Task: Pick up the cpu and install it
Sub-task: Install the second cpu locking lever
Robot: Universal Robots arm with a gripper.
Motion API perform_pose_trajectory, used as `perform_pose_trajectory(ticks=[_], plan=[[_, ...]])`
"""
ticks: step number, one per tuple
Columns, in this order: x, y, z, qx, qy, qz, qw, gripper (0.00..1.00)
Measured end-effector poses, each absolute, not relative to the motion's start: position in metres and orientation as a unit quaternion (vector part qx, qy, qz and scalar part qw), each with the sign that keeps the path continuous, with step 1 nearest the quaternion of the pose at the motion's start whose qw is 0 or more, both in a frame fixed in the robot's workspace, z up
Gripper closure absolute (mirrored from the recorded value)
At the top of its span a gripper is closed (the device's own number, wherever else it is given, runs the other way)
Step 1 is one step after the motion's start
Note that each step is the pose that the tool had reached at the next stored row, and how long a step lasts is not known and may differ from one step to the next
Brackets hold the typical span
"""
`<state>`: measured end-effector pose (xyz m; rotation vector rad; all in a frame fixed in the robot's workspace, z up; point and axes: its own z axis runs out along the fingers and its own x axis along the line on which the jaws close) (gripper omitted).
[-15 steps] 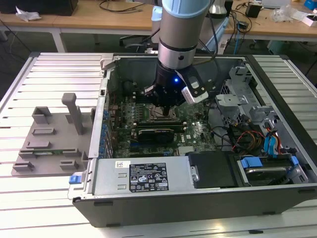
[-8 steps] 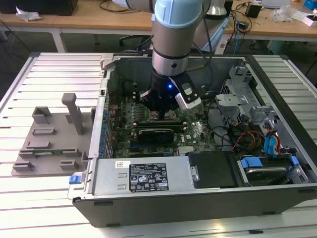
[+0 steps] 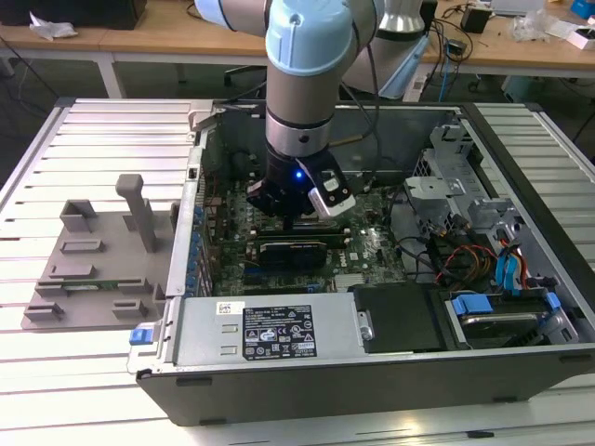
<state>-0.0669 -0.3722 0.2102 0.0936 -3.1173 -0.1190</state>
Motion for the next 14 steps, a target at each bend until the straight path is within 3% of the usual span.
perform_pose_trajectory(ticks=[14], plan=[[-0.0771,-0.3641,0.202,0.036,-0.998,-0.053,0.01,0.89]])
